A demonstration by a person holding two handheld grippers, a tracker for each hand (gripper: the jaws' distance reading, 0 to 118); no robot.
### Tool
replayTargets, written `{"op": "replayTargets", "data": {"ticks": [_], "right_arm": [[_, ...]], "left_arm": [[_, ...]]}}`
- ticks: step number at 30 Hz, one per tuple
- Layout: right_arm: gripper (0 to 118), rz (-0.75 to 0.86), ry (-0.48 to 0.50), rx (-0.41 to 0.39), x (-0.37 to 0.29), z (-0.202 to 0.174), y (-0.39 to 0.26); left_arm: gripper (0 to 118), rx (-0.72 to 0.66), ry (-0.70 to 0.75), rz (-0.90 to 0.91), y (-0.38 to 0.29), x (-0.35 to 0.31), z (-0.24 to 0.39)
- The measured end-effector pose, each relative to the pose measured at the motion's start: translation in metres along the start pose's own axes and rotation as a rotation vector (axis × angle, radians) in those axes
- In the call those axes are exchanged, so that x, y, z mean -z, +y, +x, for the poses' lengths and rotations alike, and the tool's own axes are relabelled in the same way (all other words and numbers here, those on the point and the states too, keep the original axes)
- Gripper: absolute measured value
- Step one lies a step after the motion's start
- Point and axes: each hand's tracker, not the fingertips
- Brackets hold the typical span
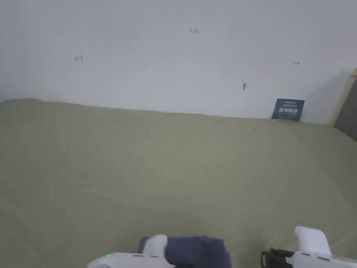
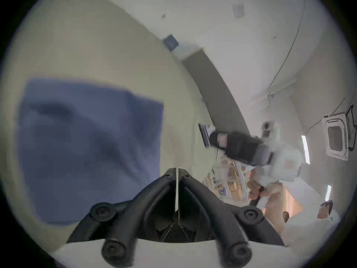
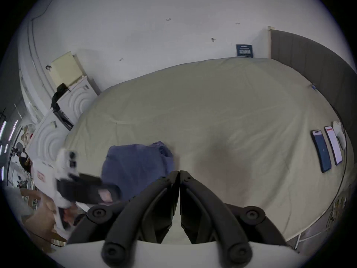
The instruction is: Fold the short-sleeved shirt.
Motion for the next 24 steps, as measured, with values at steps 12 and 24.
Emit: {"op": "replayTargets", "data": {"ticks": [12,24], "right_arm": [[6,-0.321,0.095,-0.083,0.122,-0.077,0.003],[7,-0.288,0.057,0.022,0.133,-0.041,-0.018]], "left_arm": [[4,-0.185,0.026,0.252,0.011,-0.126,-0.09],[98,-0.272,-0.102,0.116,0.022,-0.073,-0.152]]}}
